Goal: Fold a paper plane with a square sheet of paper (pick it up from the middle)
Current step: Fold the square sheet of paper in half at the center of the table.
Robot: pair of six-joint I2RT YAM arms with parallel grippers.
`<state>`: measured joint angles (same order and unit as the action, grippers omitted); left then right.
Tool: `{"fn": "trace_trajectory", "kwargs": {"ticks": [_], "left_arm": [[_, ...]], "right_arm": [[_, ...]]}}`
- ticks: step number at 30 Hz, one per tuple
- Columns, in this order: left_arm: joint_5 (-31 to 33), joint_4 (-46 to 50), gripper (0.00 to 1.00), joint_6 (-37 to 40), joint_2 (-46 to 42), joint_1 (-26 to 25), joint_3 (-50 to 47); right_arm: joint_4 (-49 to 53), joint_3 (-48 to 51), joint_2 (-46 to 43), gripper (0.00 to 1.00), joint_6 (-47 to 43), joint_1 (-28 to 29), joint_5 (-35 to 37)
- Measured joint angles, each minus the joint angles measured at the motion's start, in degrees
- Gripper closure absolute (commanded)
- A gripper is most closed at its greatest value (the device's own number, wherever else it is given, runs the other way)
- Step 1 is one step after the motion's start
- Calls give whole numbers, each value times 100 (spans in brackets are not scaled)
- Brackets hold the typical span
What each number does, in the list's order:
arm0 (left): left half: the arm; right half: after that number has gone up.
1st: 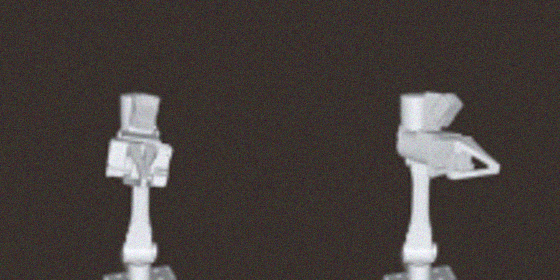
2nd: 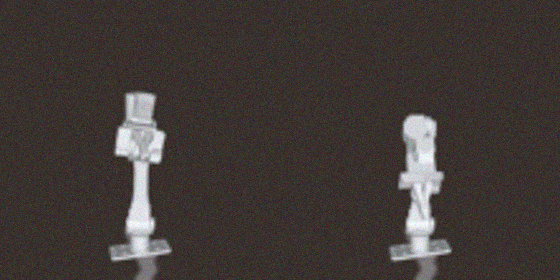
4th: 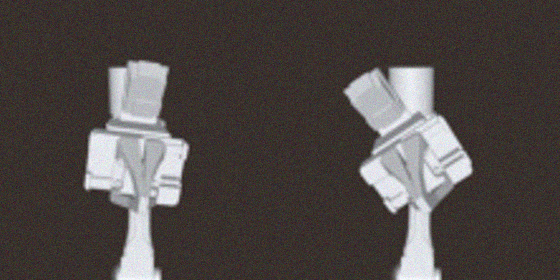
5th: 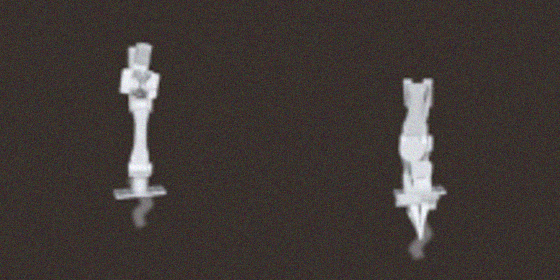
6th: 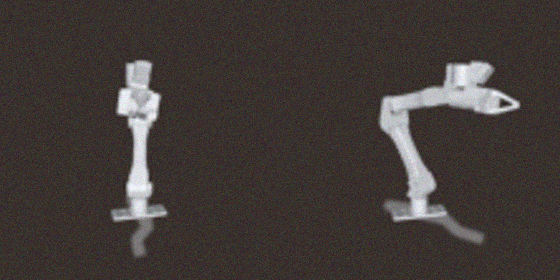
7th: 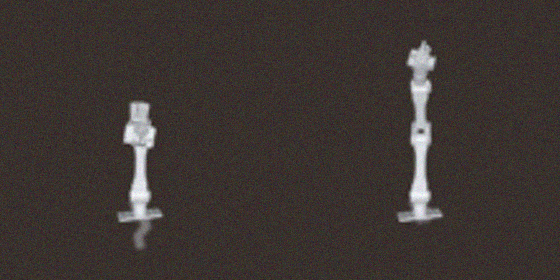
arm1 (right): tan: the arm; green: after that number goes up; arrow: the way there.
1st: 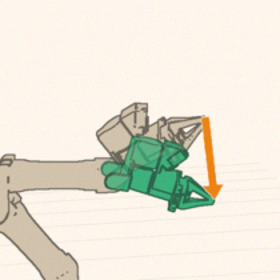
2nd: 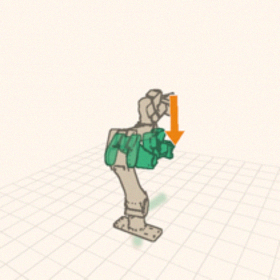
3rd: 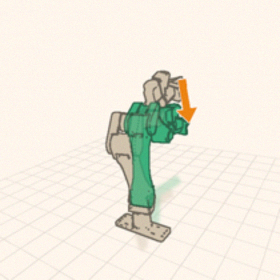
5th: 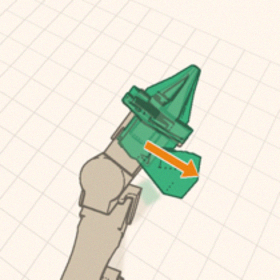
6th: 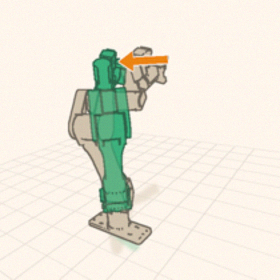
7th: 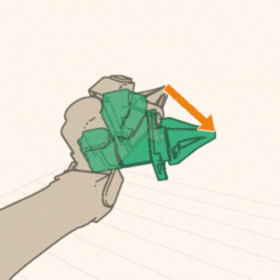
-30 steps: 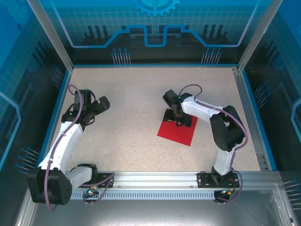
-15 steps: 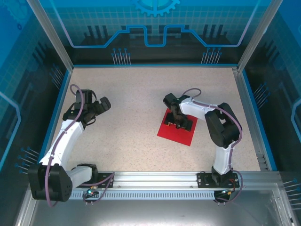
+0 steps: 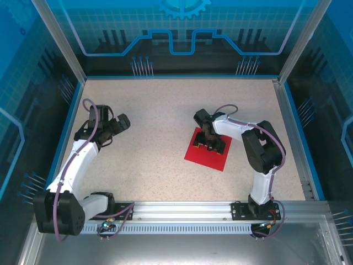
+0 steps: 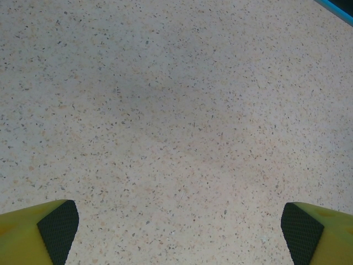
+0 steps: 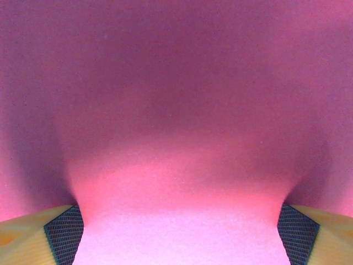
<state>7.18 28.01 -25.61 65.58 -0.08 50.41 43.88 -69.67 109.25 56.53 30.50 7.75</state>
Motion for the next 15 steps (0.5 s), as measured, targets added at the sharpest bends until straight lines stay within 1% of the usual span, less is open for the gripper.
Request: {"fn": "trace_trajectory", "kwargs": {"ticks": [5, 15], "left_arm": [[-15, 0, 2, 0, 7, 0, 0], [-24, 0, 2, 0, 76, 0, 2]], "right_arm": [[-55, 98, -39, 16, -70, -59, -70], [-90, 186, -140, 23, -157, -136, -87]]}}
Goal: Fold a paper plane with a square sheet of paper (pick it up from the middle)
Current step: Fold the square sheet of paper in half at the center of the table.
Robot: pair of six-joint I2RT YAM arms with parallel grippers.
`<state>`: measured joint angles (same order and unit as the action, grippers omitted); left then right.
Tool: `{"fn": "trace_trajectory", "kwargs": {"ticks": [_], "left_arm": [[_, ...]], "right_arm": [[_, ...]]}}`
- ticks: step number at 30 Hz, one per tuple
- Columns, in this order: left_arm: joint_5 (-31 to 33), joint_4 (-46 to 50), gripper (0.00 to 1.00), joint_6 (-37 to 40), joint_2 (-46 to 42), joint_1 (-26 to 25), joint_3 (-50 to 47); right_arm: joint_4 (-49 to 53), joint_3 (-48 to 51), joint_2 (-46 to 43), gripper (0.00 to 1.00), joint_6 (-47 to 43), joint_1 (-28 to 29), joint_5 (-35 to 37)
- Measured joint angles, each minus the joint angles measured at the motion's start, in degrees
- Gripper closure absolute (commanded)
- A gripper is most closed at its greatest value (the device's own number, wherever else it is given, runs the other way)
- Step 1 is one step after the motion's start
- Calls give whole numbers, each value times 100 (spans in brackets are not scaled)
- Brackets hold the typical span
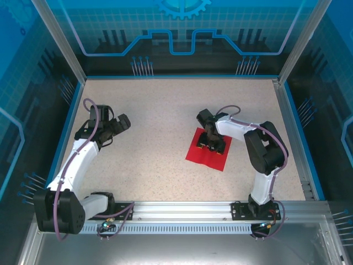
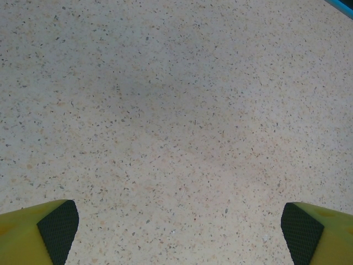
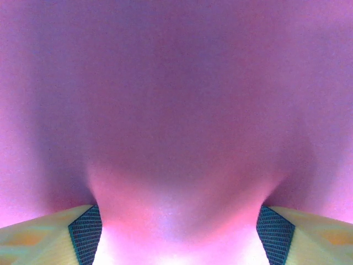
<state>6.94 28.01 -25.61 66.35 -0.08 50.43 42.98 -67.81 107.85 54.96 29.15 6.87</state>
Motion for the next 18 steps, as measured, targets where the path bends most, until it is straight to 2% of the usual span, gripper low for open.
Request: {"fn": "trace_trajectory", "kwargs": {"ticks": [6, 14, 18], "left_arm": [[-39, 0, 2, 0, 15, 0, 11], [-332, -7, 1, -2, 120, 0, 55], [-758, -63, 2, -4, 280, 0, 55]], "right_arm": [[-22, 24, -42, 32, -114, -2, 13], [-361, 240, -267, 67, -501, -4, -153], [-916, 352, -378, 78, -643, 33, -634]]}}
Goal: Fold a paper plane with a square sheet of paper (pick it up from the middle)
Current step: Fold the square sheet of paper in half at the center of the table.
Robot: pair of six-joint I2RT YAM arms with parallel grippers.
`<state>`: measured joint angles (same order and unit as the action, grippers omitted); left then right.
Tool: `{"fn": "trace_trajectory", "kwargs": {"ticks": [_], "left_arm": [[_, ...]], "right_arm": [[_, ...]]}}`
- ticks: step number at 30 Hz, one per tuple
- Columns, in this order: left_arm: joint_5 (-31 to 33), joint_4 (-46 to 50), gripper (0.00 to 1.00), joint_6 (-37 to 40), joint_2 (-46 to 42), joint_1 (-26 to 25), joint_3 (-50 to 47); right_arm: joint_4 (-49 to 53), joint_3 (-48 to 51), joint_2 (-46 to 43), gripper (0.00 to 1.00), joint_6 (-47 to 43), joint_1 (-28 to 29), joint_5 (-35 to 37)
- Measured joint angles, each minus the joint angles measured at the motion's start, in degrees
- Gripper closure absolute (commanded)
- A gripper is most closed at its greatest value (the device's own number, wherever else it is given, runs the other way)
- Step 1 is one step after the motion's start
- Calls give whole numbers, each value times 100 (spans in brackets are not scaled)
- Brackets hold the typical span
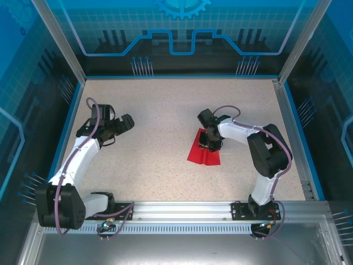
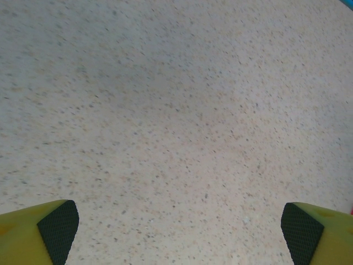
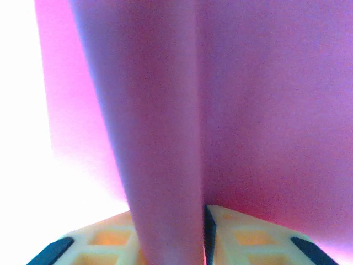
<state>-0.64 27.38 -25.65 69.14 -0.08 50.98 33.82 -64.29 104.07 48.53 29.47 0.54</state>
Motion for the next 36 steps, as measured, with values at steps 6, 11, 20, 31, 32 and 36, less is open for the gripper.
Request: {"fn": "trace_trajectory", "kwargs": {"ticks": [6, 11, 20, 31, 32, 36], "left_arm": [[-787, -271, 5, -146, 264, -87, 0], [-1351, -566, 8, -319, 448, -459, -2], [-2035, -1453, 12, -828, 1075, -1449, -52], [-2129, -1910, 13, -1200, 1567, -1849, -63], [-2129, -1915, 13, -1200, 1567, -1853, -63], [-2127, -1917, 13, -1200, 1569, -1858, -63]], "right_arm": [[-1528, 304, -385, 80, -118, 26, -1554], [-2686, 404, -496, 78, 46, 22, -2662], [-2879, 437, -33, 76, -138, -94, -3104], [-1646, 201, 299, 51, -796, -120, -2280], [-1576, 177, 299, 48, -822, -120, -2181], [-1287, 83, 299, 45, -925, -111, -1821]]}}
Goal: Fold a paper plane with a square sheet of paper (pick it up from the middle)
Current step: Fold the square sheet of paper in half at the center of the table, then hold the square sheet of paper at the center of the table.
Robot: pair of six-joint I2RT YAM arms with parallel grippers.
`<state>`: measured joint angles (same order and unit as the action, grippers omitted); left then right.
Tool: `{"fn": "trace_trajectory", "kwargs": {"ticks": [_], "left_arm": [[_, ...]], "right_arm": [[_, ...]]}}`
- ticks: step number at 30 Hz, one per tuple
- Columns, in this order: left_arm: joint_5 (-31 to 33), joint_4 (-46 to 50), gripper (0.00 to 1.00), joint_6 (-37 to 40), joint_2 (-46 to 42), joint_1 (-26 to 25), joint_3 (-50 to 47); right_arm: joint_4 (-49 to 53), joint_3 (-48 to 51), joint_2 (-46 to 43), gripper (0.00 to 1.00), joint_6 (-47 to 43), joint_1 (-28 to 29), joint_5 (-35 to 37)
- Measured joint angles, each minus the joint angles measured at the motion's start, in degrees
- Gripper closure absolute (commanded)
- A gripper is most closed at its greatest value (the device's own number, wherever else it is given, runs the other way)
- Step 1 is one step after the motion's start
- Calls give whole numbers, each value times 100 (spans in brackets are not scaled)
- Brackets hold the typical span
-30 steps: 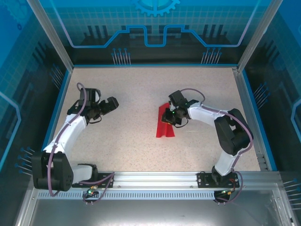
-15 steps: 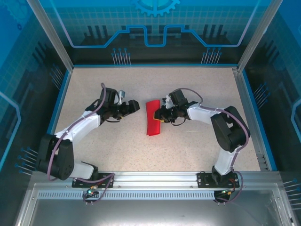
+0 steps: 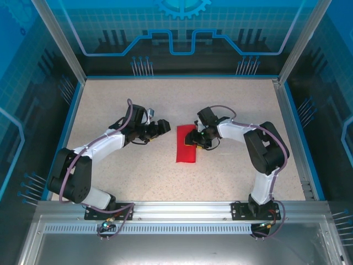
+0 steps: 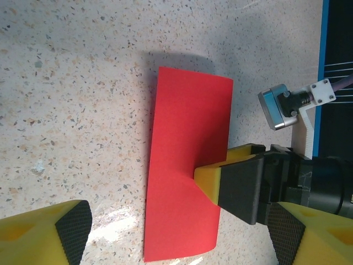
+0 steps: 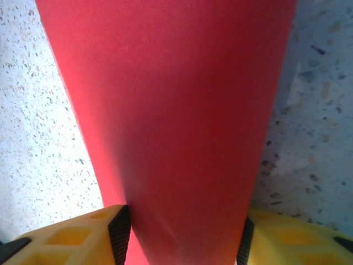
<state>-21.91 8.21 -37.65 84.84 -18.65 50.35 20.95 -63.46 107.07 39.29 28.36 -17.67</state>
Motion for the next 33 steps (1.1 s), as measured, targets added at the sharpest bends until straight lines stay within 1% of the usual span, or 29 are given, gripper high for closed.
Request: {"fn": "trace_trajectory", "kwargs": {"ticks": [3, 10, 26, 33], "left_arm": [[0, 0, 13, 0, 4, 0, 0], [4, -2, 13, 2, 74, -39, 0], [20, -96, 14, 4, 199, -146, 0], [76, -247, 17, 2, 256, -210, -39]], "right_arm": [[170, -92, 0, 46, -42, 42, 238], [376, -153, 0, 54, -31, 63, 575], [813, -470, 229, 59, 63, 57, 678], [975, -605, 356, 60, 203, -24, 535]]}}
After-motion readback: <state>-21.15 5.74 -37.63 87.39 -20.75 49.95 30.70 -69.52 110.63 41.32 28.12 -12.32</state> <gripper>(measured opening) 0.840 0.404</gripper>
